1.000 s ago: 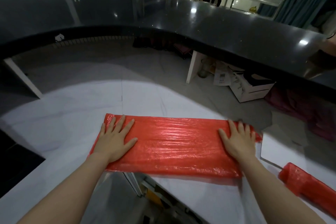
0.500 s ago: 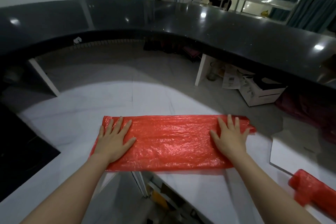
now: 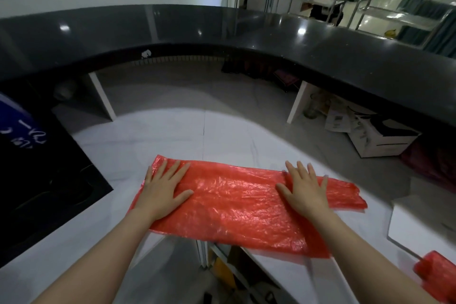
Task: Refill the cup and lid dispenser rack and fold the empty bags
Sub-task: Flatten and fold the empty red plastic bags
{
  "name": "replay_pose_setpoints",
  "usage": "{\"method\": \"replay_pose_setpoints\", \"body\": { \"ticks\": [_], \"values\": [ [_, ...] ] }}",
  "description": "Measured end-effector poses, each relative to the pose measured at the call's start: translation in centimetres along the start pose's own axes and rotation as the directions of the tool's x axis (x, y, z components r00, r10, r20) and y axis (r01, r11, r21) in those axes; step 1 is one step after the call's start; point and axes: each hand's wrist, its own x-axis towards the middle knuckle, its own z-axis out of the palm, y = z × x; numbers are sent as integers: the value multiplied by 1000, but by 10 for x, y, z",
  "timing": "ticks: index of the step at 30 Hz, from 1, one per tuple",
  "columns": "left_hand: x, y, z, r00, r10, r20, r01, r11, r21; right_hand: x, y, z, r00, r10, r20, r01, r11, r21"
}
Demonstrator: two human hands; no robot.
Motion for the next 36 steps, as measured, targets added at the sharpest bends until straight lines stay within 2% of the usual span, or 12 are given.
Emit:
{"method": "replay_pose_setpoints", "body": {
  "ticks": [8,12,16,20,26,32,36],
  "values": [
    [14,4,-10,997,-36,64,42,994,-100,-5,20,-5,992,-15,-122,4,996,-87],
    [25,15,-19,1000,-31,-7,31,990,137,-3,19,-14,984,-79,-159,69,995,-67],
    [32,38,-24,994,86,-71,-72,981,178,0,13,-23,978,-142,-151,131,988,-80],
    [41,59,-22,976,217,-24,-214,972,93,1,8,-36,974,-204,-93,195,976,-101],
    [54,72,-19,971,211,110,-212,977,-4,1,8,-43,970,-201,135,214,973,-88],
    [50,67,-11,965,257,57,-254,966,-53,-8,8,-41,979,-148,137,157,986,-61],
    [45,63,-6,965,260,-37,-261,939,-223,-11,9,-41,970,-140,197,157,985,-70]
  ]
}}
